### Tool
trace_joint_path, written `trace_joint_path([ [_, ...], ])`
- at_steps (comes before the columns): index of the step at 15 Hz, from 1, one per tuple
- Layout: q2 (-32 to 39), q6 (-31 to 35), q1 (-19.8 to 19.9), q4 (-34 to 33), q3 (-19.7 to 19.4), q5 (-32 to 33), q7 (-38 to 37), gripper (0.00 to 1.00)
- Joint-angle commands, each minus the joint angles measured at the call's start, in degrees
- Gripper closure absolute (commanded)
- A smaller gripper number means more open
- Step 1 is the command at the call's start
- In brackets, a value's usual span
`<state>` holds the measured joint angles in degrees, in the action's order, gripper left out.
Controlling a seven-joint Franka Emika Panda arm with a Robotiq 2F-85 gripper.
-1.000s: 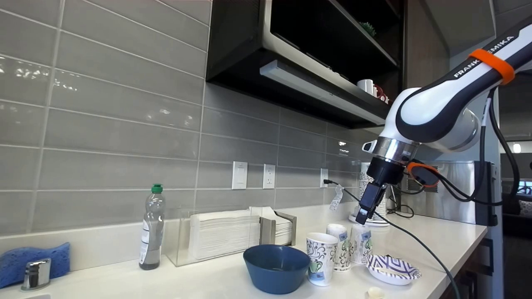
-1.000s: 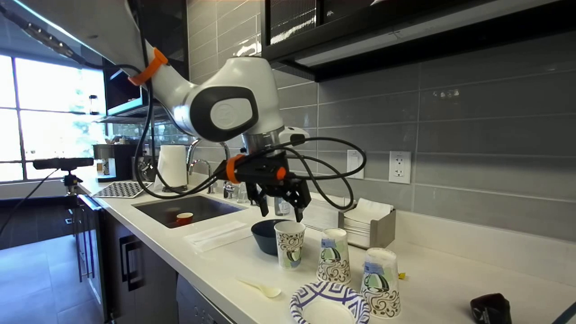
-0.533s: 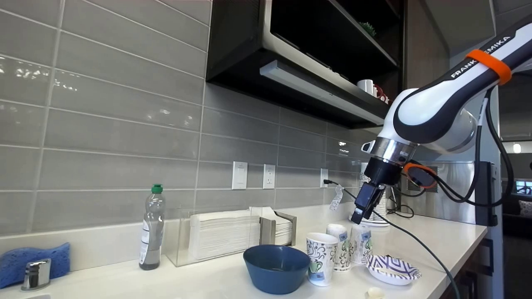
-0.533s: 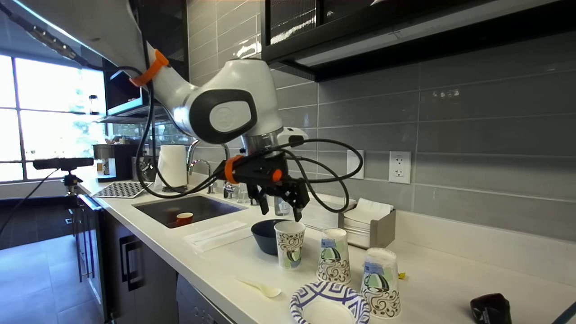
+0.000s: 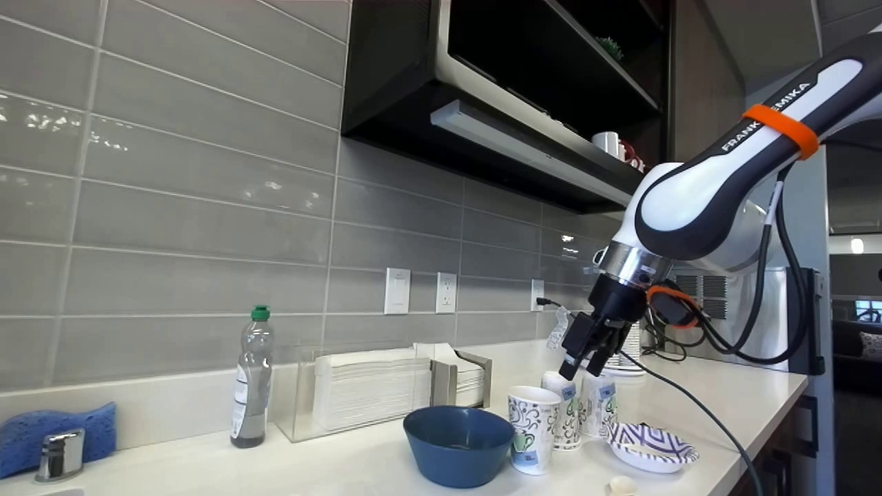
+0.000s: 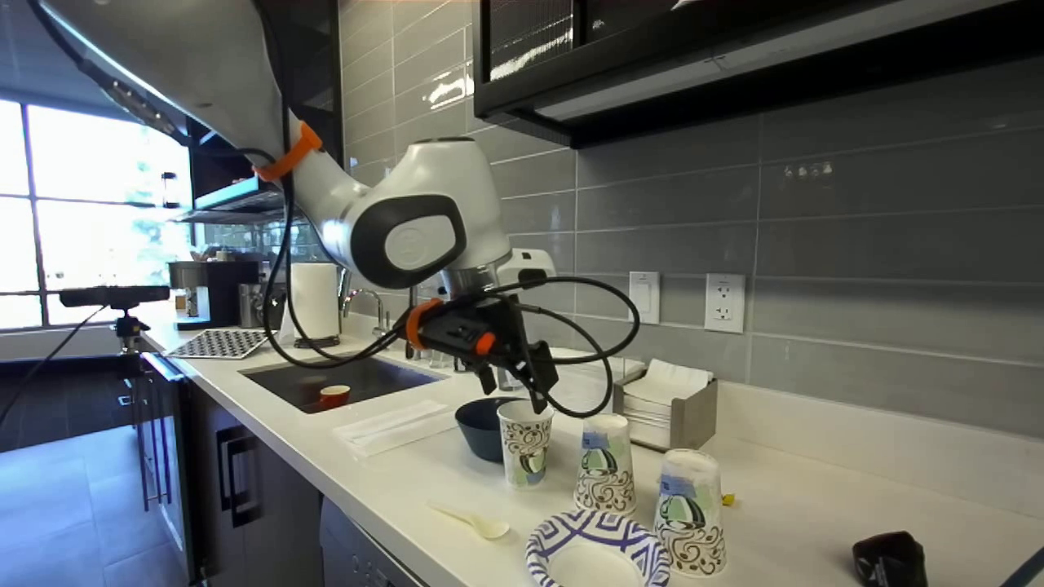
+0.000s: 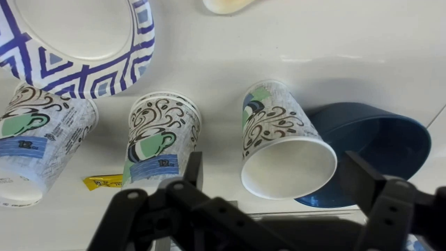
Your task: Pour the beans in the coffee cup into the blue bowl
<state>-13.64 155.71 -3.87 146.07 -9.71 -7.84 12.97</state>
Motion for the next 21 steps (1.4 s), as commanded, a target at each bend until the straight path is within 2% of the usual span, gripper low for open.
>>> trace_joint_path([
  [1,3.72,3.62,0.84,-1.59,1.02,-2.45,-1.68,0.0],
  [13,11.18,7.71,2.37,-5.38,2.53,-3.54,-4.94,0.0],
  [15,11.78,7.71,2.79,-5.74,2.85,-3.53,-5.18,0.28],
  [21,12.81,7.43,3.89,-6.28,3.45,-3.53,-5.69,0.7],
])
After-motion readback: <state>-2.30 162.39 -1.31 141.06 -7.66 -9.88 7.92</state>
